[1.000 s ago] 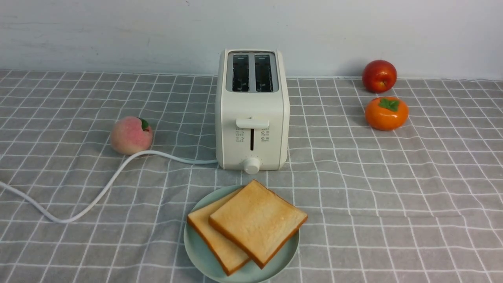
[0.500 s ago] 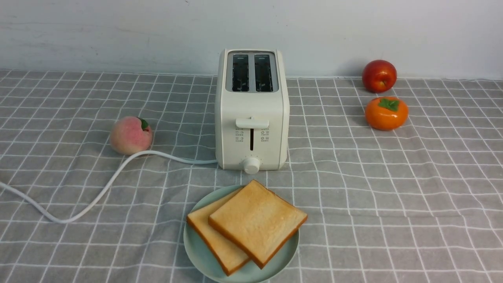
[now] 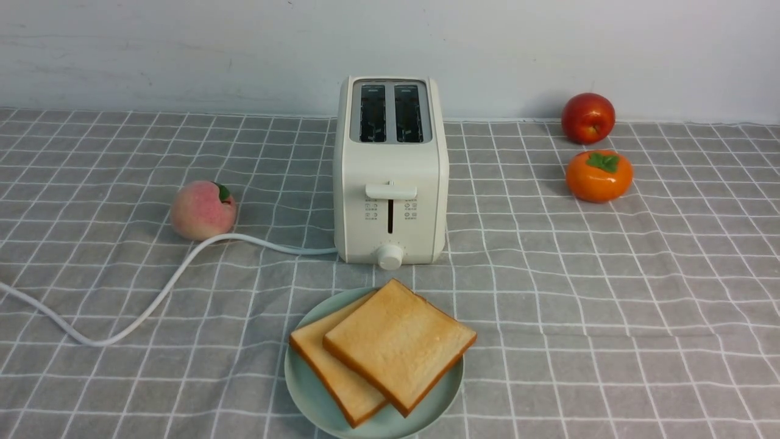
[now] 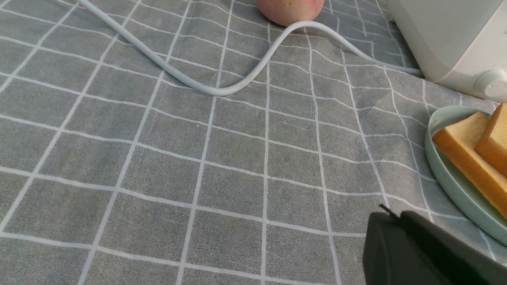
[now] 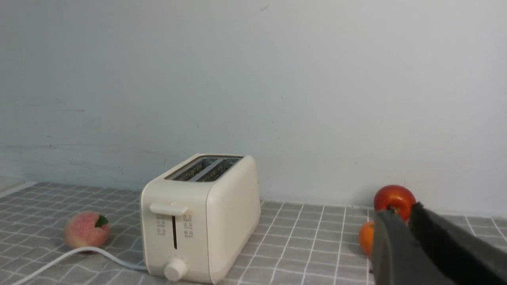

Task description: Take toasted bread from bread machine on grey coffee table place on plate.

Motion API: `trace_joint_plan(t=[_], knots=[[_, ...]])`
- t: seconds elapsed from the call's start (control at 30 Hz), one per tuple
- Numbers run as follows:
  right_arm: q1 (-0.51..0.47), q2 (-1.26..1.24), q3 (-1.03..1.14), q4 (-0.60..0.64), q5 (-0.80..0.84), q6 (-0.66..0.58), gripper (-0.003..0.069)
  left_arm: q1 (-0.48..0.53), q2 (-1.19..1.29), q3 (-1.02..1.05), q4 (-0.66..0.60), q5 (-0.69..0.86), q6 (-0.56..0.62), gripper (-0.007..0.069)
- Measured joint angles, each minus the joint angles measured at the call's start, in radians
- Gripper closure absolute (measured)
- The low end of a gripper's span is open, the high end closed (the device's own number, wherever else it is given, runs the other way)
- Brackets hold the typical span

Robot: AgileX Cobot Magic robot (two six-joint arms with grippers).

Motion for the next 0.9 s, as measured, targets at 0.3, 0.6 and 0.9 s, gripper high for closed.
trace_joint_plan(t=[0.3, 0.6, 0.9], knots=[[-0.232, 0.000, 0.270, 0.000, 0.135, 0.000, 0.0591, 0.000, 0.000, 0.000, 0.002, -0.001, 0.000, 0.0603], [-0.268, 0.000, 0.271, 0.006, 0.170, 0.000, 0.0583, 0.000, 0.000, 0.000, 0.003, -0.001, 0.000, 0.0596], [-0.268, 0.000, 0.271, 0.006, 0.171, 0.000, 0.0573, 0.000, 0.000, 0.000, 0.003, -0.001, 0.000, 0.0587]])
